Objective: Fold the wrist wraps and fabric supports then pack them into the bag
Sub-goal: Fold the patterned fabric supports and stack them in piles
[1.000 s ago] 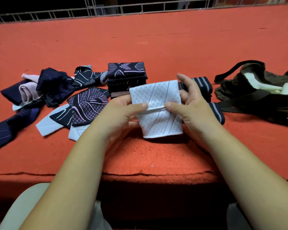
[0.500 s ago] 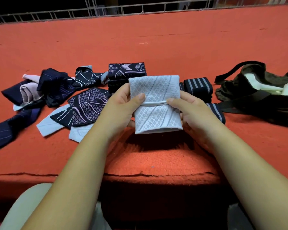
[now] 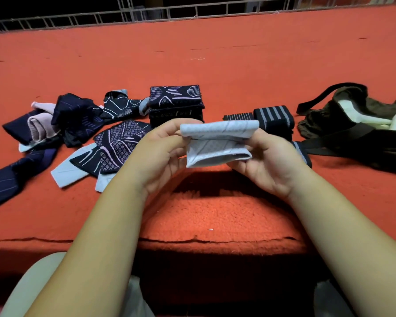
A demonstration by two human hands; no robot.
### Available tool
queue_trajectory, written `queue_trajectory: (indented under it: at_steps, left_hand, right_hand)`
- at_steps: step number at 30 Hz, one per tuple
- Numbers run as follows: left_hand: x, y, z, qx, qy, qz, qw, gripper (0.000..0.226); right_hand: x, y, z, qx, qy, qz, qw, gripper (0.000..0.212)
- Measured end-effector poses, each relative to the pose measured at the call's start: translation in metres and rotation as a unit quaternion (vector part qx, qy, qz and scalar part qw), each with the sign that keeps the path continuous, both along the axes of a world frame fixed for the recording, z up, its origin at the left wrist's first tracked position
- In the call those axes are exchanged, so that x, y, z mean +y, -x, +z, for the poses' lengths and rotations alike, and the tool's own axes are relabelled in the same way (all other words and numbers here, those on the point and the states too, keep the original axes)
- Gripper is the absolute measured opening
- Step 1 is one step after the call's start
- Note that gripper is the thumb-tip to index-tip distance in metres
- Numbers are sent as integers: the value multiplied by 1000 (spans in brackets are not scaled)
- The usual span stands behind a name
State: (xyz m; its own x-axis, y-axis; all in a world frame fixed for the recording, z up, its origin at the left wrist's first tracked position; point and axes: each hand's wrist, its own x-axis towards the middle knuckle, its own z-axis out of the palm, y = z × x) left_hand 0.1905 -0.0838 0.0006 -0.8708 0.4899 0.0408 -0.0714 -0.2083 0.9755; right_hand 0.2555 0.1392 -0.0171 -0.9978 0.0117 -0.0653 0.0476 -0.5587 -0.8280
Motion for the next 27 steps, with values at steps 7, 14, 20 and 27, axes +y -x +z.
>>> queue_trajectory:
  at_steps: [7,14,20,27]
  left_hand:
    - [4,4,0,-123,-38,1,992,43]
    - [2,-5,-5,-53,23,-93,994,41]
    - [4,1,-9,15,108,39,993,28]
    - [9,4,-12,52,86,91,991,19]
  right_hand:
    - [-1,-1,0,-1,-69,3,998,25]
    - [-8,-9,2,65,-160,-20,985,32]
    - [-9,-7,1,108,-358,-140,917,49]
    - [-11,3,-8,61,-343,-187,918,48]
